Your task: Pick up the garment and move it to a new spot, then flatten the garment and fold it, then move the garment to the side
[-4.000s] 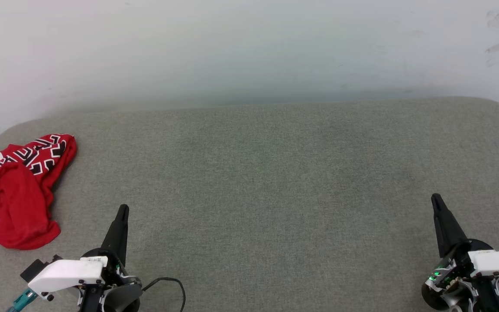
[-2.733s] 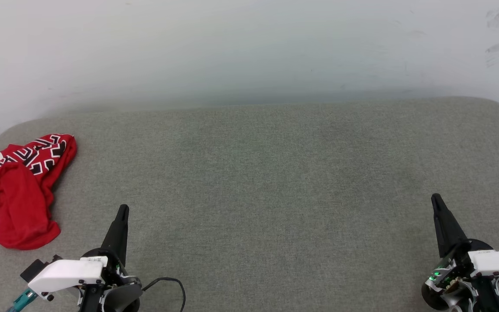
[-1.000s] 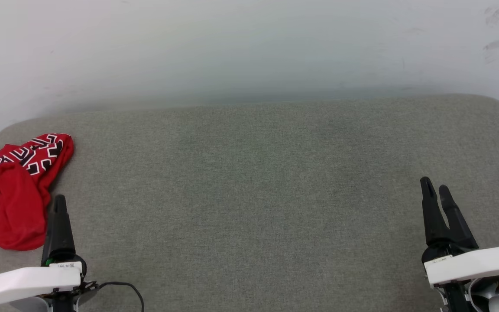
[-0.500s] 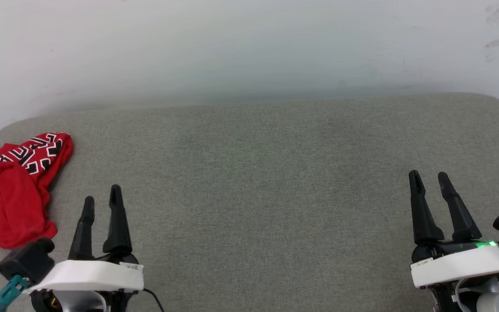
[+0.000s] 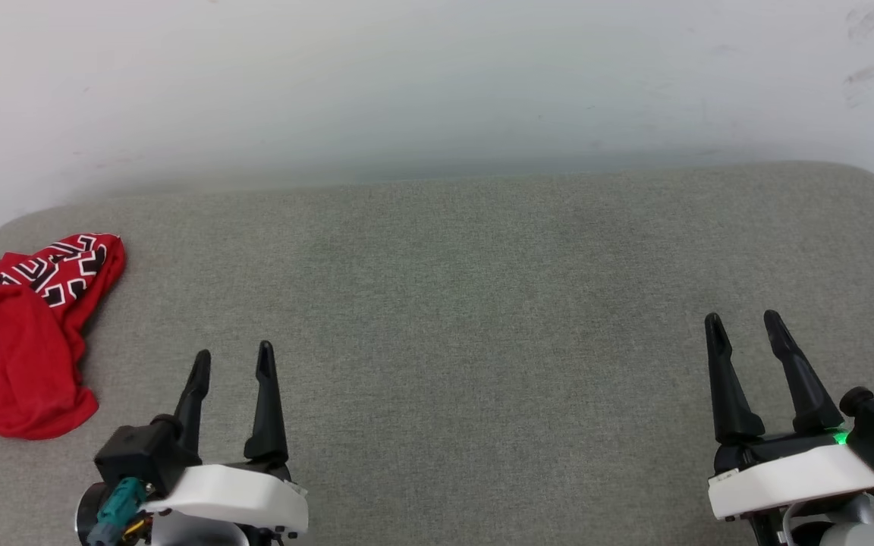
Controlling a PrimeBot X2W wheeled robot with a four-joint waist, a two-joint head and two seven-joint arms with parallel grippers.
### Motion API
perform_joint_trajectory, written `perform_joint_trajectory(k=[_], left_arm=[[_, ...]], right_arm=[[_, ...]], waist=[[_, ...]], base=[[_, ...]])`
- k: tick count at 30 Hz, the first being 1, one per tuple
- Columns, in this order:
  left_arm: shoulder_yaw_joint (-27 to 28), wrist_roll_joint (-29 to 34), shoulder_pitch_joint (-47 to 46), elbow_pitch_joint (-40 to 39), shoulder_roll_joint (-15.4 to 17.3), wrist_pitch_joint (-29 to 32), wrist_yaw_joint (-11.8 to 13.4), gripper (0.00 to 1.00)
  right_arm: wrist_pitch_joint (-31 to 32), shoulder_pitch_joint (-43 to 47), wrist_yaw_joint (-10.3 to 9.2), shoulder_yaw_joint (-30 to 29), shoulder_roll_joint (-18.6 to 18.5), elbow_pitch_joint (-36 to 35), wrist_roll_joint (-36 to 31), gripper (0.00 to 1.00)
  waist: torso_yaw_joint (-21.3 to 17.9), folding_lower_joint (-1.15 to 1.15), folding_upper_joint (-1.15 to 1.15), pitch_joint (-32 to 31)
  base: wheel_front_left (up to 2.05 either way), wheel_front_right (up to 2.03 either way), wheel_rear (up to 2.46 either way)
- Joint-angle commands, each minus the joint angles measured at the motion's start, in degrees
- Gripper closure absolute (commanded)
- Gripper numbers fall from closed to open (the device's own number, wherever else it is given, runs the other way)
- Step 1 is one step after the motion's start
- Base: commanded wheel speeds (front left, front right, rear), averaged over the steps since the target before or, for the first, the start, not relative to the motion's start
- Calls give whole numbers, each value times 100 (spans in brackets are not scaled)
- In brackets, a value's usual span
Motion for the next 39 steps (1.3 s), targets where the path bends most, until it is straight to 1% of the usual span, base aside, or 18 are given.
perform_joint_trajectory(k=[1,5,9,14,20,22,27,33,36,39], left_arm=[[-161,121,-5,18,103,-49,116,0],[-381,204,-12,169,217,-107,286,0],[-534,348,-10,235,302,-165,365,0],[-681,452,0,190,326,-227,240,0],[-551,614,61,92,195,-305,80,0],[-478,647,108,48,124,-327,-21,0],[-121,676,237,14,-143,-382,-412,0],[290,926,379,87,-432,-458,-1020,0],[442,1087,425,112,-539,-484,-1246,0],[544,1265,461,172,-611,-521,-1409,0]], right_arm=[[-73,8,0,-11,5,-32,-216,0],[-125,65,0,-30,5,41,-507,0],[-178,78,0,-24,6,73,-784,0],[-246,102,0,11,7,52,-1102,0],[-323,130,0,52,7,3,-1332,0],[-345,150,0,43,7,25,-1235,0],[-409,179,-1,-40,8,74,-972,0],[-471,227,0,-36,9,111,-768,0],[-514,247,-1,-42,9,136,-700,0],[-541,268,-1,-58,9,170,-721,0]], waist=[[2,0,0,-6],[4,0,0,-13],[4,0,0,-12],[-1,0,0,-6],[0,0,0,3],[-1,0,0,4],[-3,0,0,0],[-15,0,0,-5],[-21,0,0,-4],[-28,0,0,3]], base=[[0,0,0],[0,0,0],[0,0,0],[0,0,0],[0,0,0],[0,0,0],[0,0,0],[0,0,0],[0,0,0],[0,0,0]])
